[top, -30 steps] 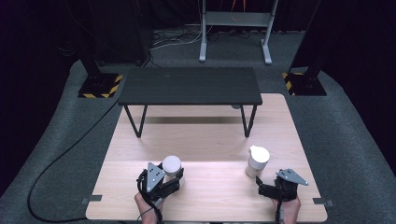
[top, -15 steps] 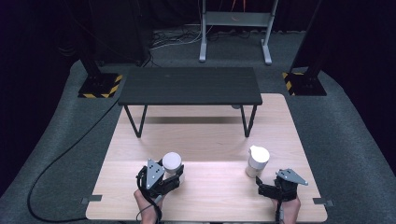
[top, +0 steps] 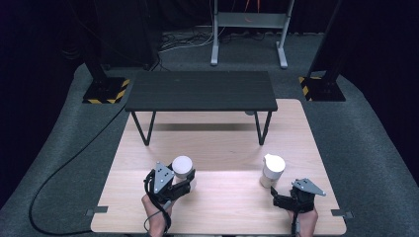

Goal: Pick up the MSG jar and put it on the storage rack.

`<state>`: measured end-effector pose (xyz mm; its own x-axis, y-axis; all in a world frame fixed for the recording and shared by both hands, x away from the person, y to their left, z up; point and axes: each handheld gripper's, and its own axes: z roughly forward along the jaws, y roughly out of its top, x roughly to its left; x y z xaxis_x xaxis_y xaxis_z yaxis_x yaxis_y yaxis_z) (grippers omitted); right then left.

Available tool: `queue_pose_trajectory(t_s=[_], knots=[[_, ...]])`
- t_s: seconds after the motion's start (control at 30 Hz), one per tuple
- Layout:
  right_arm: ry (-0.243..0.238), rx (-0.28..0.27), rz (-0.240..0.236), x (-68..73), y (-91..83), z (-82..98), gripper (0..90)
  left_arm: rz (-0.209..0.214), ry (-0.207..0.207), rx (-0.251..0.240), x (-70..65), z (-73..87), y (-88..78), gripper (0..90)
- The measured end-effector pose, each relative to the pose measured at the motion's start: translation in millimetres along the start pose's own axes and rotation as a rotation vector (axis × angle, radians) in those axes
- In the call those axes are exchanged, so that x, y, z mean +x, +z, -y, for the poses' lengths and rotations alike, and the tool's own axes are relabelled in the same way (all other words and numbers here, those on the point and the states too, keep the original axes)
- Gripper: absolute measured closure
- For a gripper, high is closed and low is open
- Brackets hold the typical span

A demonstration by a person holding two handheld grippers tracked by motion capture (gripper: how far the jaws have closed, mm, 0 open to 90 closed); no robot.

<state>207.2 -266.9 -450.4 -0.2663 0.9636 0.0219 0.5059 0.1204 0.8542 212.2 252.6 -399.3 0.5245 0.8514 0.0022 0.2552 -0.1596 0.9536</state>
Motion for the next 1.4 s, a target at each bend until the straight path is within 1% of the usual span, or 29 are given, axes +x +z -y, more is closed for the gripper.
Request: queue_pose_trajectory(t_s=[0.27,0.5,0.7,0.87,1.1,1.4], knots=[[0.002,-0.002,-0.002,-0.6,-0.2,0.5,0.0,0.008,-0.002,-0.004,5.3,-9.1,4.9,34.7],[0.003,-0.003,-0.003,-1.0,-0.3,0.5,0.0,0.005,0.009,-0.01,8.5,-17.5,7.6,34.7],[0.003,-0.003,-0.003,-0.9,-0.3,0.5,0.0,0.002,0.009,-0.011,11.2,-22.8,9.9,34.7],[0.003,-0.003,-0.003,-0.9,-0.3,0.5,0.0,-0.002,0.017,-0.013,13.8,-28.0,11.6,34.7],[0.003,-0.002,-0.003,-0.9,-0.2,0.4,0.0,0.003,0.018,-0.015,18.0,-35.3,15.8,34.7],[0.008,-0.003,-0.004,-1.4,-0.4,0.6,0.0,0.01,0.035,-0.018,18.3,-45.4,20.2,34.7]])
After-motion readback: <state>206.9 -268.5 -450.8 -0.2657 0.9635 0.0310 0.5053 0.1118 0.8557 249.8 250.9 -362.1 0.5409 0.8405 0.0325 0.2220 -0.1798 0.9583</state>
